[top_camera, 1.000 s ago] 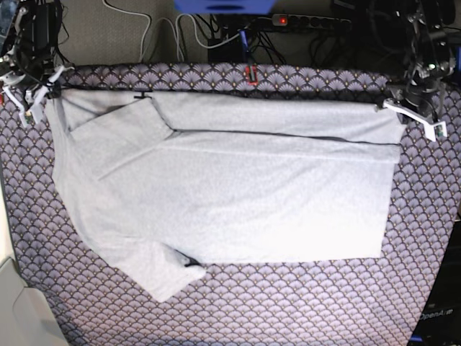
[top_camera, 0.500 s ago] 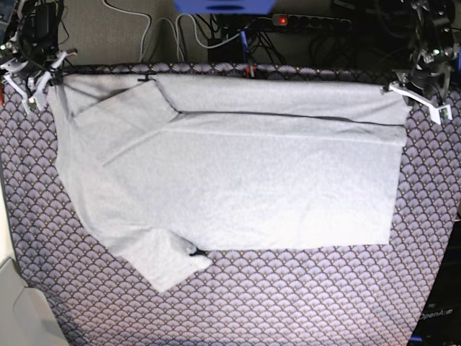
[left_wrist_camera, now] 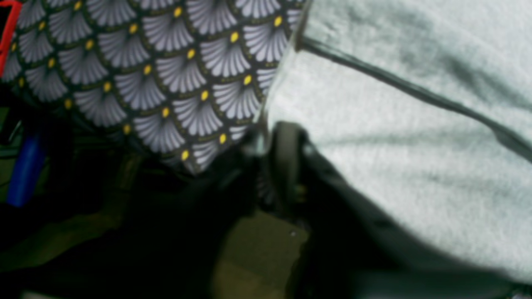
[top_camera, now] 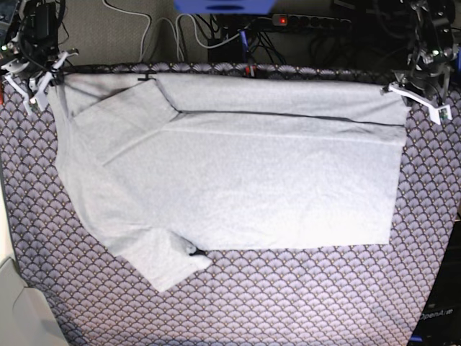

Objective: Fold the T-shirt properly
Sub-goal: 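Drag the shirt's collar edge toward the robot with both grippers, then open both grippers and release the collar edge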

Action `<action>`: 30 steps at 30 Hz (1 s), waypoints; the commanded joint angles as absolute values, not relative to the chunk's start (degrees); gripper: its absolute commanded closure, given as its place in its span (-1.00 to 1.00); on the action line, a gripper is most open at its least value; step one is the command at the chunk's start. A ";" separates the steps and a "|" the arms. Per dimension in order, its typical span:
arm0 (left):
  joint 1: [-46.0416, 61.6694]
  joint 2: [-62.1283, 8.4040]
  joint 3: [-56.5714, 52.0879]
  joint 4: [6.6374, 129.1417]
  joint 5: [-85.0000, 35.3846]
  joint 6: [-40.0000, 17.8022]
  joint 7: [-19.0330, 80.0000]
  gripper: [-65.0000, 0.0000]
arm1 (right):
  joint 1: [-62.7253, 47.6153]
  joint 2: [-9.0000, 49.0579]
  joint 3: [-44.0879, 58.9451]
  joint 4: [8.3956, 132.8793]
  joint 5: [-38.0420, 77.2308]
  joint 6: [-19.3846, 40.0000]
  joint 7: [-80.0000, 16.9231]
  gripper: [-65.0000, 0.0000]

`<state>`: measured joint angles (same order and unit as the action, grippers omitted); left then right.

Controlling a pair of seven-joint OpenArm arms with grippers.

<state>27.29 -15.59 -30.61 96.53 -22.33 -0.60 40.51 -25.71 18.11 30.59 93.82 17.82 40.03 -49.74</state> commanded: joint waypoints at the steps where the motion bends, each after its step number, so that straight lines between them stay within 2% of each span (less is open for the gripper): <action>1: 27.47 -16.75 -31.08 97.80 -22.02 -0.31 39.52 0.52 | -25.89 19.12 30.99 94.29 17.71 40.00 -49.98 0.68; 3: 27.47 -16.75 -31.16 97.89 -22.02 -0.31 39.52 0.25 | -25.89 19.30 30.99 94.29 17.71 40.00 -49.98 0.44; 6: 27.47 -16.84 -31.25 97.89 -22.02 -0.31 39.52 0.06 | -26.15 19.30 31.52 94.37 17.71 40.00 -49.63 0.18; 13: 27.47 -16.92 -31.34 97.89 -22.02 -0.31 39.52 -0.21 | -25.80 19.21 38.55 94.37 17.71 40.00 -49.80 0.15; 22: 25.89 -16.66 -35.91 101.93 -22.02 -0.31 39.52 -0.24 | -21.76 20.62 46.02 94.37 17.54 40.00 -50.07 0.15; 30: 19.91 -16.84 -38.11 102.99 -21.67 -0.31 39.52 -0.23 | -14.73 23.69 42.77 94.02 17.36 40.00 -50.24 0.15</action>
<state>20.18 -15.86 -37.82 102.00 -21.56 -0.21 40.84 -15.03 22.57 42.50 93.12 16.67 39.94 -51.33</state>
